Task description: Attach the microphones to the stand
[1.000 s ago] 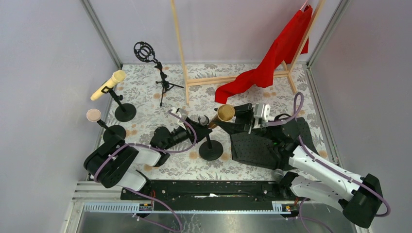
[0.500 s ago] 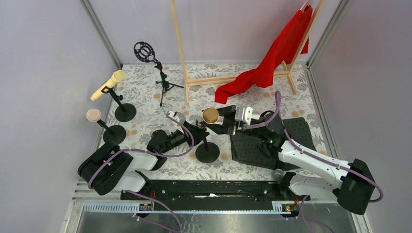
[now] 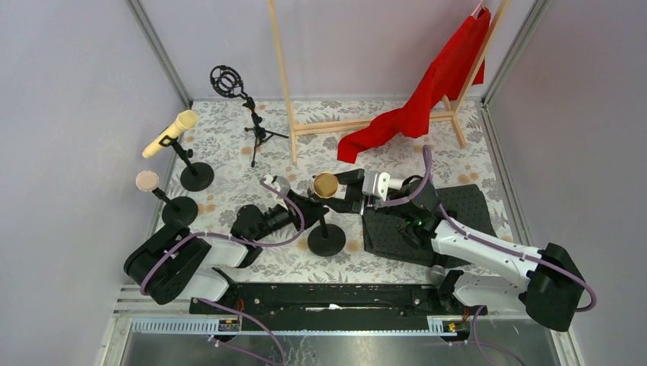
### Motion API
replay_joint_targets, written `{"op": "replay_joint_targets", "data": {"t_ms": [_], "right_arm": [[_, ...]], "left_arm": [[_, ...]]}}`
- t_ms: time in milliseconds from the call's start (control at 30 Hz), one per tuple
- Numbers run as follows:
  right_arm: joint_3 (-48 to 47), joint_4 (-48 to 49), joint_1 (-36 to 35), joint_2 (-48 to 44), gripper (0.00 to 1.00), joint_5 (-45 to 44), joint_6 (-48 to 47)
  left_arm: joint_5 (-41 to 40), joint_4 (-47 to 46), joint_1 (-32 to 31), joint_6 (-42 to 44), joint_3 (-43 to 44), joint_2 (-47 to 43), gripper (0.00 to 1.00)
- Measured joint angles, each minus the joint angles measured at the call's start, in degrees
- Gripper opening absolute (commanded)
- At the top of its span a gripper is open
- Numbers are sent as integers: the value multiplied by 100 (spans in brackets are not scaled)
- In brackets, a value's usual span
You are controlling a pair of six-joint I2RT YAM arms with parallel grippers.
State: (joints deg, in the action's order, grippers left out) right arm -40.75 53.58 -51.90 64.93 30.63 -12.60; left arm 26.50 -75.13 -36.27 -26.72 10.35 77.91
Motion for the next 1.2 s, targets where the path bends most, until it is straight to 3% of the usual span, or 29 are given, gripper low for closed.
{"op": "replay_joint_targets", "data": {"t_ms": [367,700,933,1200], "right_arm": [[599,793,-35,79,0,37,-463],[1025,791,-52,-203,0,48,-935],[973,98,-90,-501,0,7,-1102],[494,-1241,-424,-588,0,-586,-1526]], "left_arm": [[87,-535,0,-229,-76,393,0],[96,-581,-2,-203,-109,393,0],[175,-348,-28,92,-109,214,0],[35,925,-184,1021,-105,-675,0]]}}
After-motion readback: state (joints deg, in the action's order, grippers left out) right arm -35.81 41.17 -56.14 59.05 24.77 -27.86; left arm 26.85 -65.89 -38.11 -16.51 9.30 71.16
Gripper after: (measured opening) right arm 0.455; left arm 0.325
